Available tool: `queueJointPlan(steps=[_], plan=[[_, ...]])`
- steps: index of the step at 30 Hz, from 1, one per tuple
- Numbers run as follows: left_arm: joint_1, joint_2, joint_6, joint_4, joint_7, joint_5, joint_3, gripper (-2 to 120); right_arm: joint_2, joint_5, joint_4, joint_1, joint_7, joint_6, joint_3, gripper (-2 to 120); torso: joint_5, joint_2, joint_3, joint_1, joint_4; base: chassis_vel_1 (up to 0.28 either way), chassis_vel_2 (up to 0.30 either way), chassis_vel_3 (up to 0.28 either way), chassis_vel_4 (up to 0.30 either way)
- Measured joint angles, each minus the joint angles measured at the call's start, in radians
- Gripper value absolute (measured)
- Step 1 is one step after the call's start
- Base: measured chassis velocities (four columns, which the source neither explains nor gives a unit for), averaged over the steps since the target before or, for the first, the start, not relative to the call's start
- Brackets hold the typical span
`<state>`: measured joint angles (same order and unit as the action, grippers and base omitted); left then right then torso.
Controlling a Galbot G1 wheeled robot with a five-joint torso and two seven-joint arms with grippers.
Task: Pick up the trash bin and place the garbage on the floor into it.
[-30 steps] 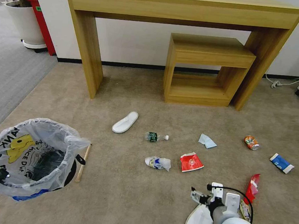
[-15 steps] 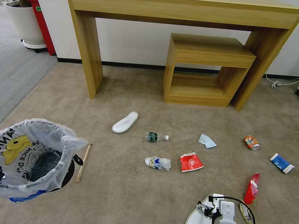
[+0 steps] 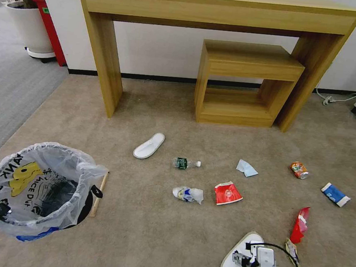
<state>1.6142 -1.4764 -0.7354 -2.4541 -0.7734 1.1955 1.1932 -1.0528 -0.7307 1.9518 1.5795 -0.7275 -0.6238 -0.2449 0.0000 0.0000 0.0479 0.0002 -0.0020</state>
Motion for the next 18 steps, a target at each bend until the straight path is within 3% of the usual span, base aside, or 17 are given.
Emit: queueJointPlan(steps=[10, 18], plan=[[-0.004, -0.002, 0.0, 0.005, 0.0, -0.005, -0.005, 0, -0.022, 0.019, -0.046, -0.005, 0.02, 0.017, 0.033, 99, 0.0, 0.0, 0.0, 0.0, 0.0, 0.0, 0.0, 0.0, 0.0], [-0.005, -0.002, 0.0, 0.006, 0.0, -0.016, -0.015, 0, -0.038, 0.026, -0.087, -0.029, 0.026, 0.028, 0.053, 78, 0.0, 0.0, 0.0, 0.0, 0.0001, 0.0, 0.0, 0.0, 0.0]])
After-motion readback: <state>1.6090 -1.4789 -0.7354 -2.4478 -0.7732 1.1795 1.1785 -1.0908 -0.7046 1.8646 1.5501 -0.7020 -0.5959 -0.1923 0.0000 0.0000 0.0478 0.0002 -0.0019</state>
